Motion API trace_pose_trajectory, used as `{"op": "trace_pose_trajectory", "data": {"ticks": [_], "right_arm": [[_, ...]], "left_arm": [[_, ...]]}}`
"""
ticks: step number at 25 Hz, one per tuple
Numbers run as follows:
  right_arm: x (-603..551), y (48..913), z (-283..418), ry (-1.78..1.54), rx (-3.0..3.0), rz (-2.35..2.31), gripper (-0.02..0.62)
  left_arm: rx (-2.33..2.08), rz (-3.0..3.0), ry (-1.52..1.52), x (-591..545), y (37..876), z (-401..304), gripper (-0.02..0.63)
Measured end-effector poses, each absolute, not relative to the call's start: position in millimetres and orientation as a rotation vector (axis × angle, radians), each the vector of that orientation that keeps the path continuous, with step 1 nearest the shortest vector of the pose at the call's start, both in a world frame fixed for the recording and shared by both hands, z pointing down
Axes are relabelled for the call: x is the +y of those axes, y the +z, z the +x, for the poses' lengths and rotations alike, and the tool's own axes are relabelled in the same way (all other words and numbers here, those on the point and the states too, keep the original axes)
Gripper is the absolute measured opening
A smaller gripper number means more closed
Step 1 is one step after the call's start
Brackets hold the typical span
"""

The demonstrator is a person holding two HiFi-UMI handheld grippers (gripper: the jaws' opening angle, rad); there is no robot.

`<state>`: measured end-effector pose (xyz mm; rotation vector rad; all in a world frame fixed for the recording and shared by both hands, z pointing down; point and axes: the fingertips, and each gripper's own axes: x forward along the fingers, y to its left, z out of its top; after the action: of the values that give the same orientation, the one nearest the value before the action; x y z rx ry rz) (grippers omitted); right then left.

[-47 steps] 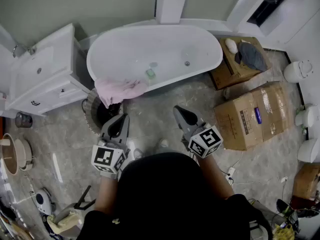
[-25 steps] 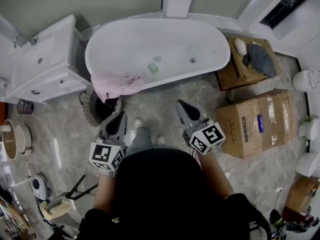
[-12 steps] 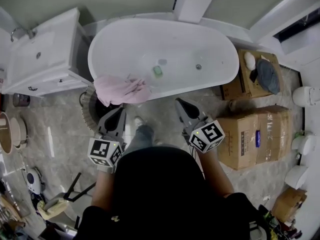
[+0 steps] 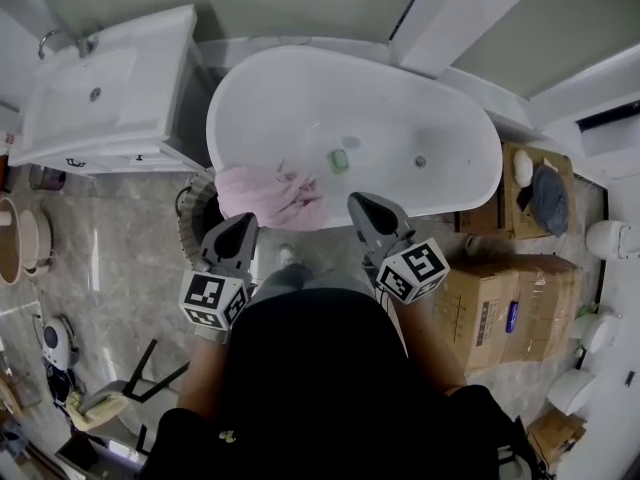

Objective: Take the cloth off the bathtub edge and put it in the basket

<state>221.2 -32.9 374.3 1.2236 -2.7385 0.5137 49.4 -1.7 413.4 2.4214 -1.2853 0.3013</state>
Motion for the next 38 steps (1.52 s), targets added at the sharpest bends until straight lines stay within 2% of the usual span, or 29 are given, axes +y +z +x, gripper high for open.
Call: {"op": "trace_pose_trajectory", "data": {"ticks": [14, 26, 32, 35, 38], "right_arm": [[-99.7, 390.9, 146.6, 0.543, -2.772, 0.846, -0.003], [-131.6, 409.9, 119.5, 0.51, -2.727, 0.621, -0.003], [-140.1, 434.0, 113.4, 0.507, -2.683, 0.56, -0.003], [-144.7, 443.3, 124.0, 0.514, -2.653, 0.571, -0.003], [-148.7, 453.6, 138.0, 0.526, -2.617, 0.593, -0.003]], "left_arm": [[-1.523, 2.15, 0.305, -35.4, 446.9, -14.6, 0.012], [-1.65, 1.841, 0.284, -43.5, 538.6, -50.4, 0.016], [-1.646, 1.708, 0.348, -52.1, 606.2, -61.9, 0.138], [-1.636, 1.632, 0.37, -57.1, 638.4, -62.5, 0.228], [-1.627, 1.573, 0.387, -63.8, 668.8, -61.6, 0.29]]}}
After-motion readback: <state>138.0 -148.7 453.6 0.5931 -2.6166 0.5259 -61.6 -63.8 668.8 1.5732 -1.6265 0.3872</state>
